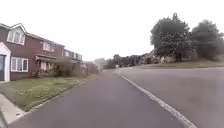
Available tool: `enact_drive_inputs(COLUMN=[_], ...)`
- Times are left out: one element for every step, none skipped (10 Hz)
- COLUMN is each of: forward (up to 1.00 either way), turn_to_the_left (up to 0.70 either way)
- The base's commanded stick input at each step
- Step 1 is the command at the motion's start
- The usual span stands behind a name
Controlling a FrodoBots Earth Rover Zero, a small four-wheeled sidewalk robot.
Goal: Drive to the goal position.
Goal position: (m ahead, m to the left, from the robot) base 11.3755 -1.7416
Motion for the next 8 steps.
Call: enact_drive_inputs(forward=[1.0,1.0,1.0,1.0,1.0,1.0,1.0,1.0], turn_to_the_left=[0.0,0.0,0.0,0.0,0.0,0.0,0.0,0.0])
